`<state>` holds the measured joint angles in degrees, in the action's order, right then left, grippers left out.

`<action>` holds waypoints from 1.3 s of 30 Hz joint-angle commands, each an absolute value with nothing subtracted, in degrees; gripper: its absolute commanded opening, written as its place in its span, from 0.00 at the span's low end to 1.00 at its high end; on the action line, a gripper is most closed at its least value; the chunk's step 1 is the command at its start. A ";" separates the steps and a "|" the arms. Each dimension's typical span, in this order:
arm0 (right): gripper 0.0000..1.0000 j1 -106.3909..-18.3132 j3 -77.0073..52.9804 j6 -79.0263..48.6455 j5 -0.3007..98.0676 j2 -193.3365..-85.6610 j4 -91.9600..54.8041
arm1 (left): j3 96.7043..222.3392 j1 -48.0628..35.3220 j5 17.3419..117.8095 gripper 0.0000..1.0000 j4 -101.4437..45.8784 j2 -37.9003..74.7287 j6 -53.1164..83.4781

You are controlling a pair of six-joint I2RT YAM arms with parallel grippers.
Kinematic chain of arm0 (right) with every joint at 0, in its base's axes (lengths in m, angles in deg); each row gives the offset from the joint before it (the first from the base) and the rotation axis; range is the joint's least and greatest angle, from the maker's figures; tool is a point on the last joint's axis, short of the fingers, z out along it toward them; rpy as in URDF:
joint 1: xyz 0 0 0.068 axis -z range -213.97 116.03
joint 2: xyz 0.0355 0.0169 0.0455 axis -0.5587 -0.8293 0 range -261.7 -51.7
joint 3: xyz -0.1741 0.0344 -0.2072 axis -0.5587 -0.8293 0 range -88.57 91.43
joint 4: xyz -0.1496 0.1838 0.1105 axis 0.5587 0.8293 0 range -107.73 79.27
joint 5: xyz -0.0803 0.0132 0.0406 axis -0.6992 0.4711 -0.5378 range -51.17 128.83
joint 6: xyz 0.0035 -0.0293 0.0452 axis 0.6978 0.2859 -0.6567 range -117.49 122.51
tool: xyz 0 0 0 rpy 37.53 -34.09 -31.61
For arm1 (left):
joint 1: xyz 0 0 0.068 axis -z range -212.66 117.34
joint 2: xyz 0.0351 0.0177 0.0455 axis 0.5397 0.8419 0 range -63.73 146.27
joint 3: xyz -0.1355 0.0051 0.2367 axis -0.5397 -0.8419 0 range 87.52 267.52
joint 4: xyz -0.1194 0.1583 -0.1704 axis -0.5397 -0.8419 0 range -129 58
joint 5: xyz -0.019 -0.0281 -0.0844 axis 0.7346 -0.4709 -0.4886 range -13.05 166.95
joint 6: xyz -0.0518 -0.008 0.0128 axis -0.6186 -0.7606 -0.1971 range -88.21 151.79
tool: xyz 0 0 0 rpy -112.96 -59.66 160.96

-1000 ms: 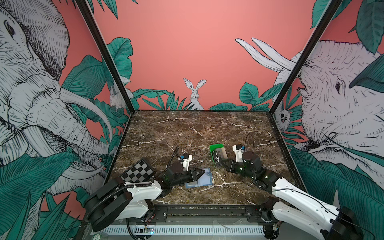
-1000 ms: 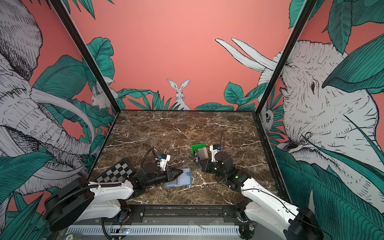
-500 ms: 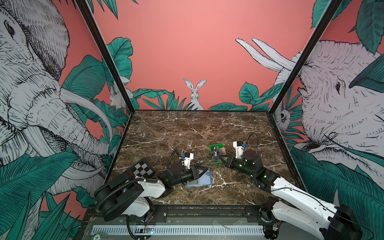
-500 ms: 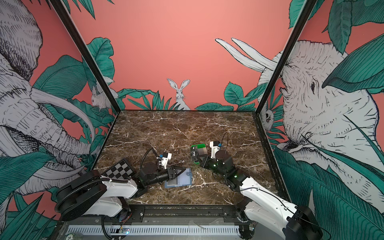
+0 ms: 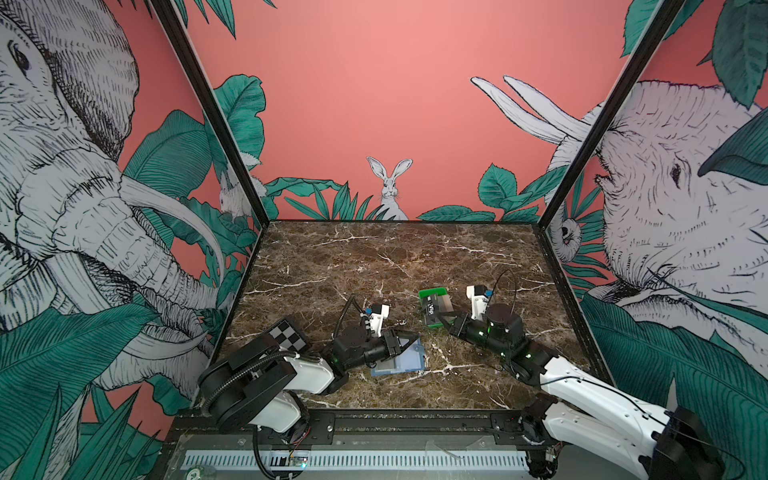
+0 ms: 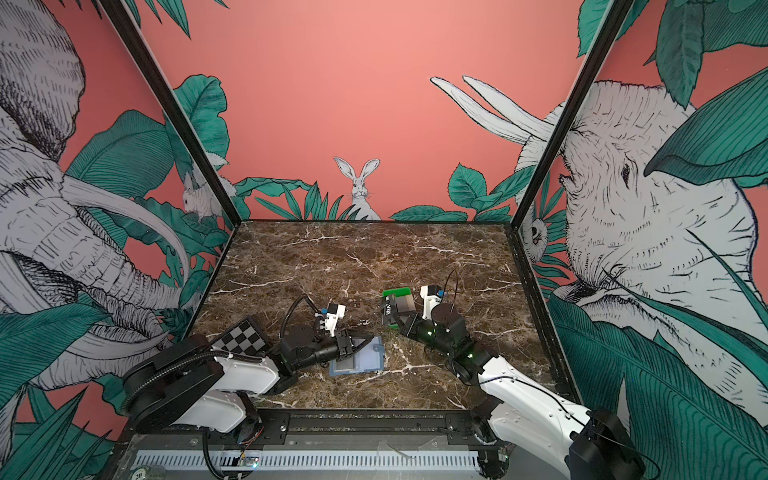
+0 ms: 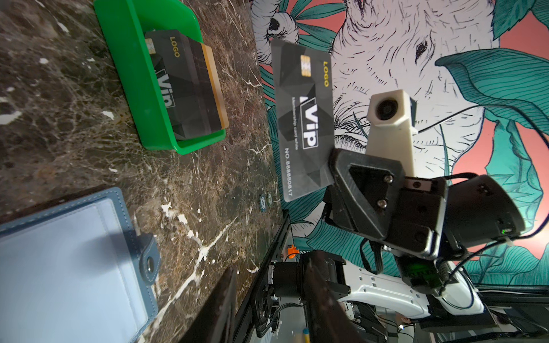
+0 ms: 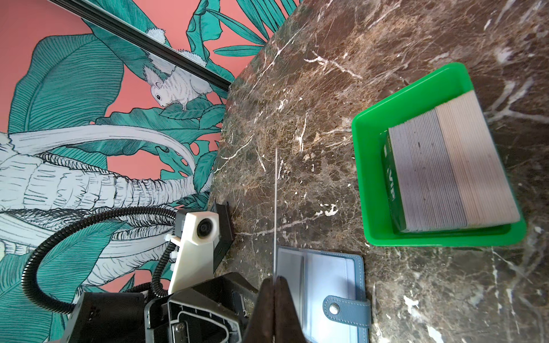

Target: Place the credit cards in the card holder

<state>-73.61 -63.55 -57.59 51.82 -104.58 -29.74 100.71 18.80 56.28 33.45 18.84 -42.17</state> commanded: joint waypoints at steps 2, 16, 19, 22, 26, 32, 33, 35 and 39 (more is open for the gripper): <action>0.00 -73.86 -63.69 -58.70 53.61 -104.43 -33.28 | 102.02 19.19 56.01 0.41 37.70 19.46 -43.32; 0.00 -73.85 -65.80 -60.95 59.61 -102.37 -33.11 | 102.73 19.02 54.62 0.40 43.76 22.81 -44.58; 0.00 -73.83 -65.81 -61.37 60.61 -102.15 -33.40 | 102.81 19.02 54.47 0.40 46.02 24.02 -45.37; 0.00 -73.80 -65.94 -62.00 61.73 -102.37 -34.07 | 102.81 18.93 54.45 0.40 48.15 25.27 -45.84; 0.00 -73.84 -66.14 -62.42 62.08 -102.32 -34.25 | 102.81 18.91 54.69 0.38 48.30 25.74 -45.49; 0.00 -73.82 -66.45 -62.79 62.14 -102.20 -34.34 | 102.74 18.51 54.80 0.33 48.32 25.30 -45.66; 0.00 -73.81 -66.51 -62.86 62.20 -102.27 -34.35 | 102.64 18.41 54.96 0.32 48.30 25.30 -45.64; 0.00 -73.85 -66.60 -63.07 62.41 -102.39 -34.50 | 102.40 18.34 55.23 0.30 48.28 25.14 -45.64; 0.00 -73.86 -67.02 -63.91 63.17 -102.85 -36.02 | 102.29 18.10 55.67 0.29 48.30 25.04 -45.81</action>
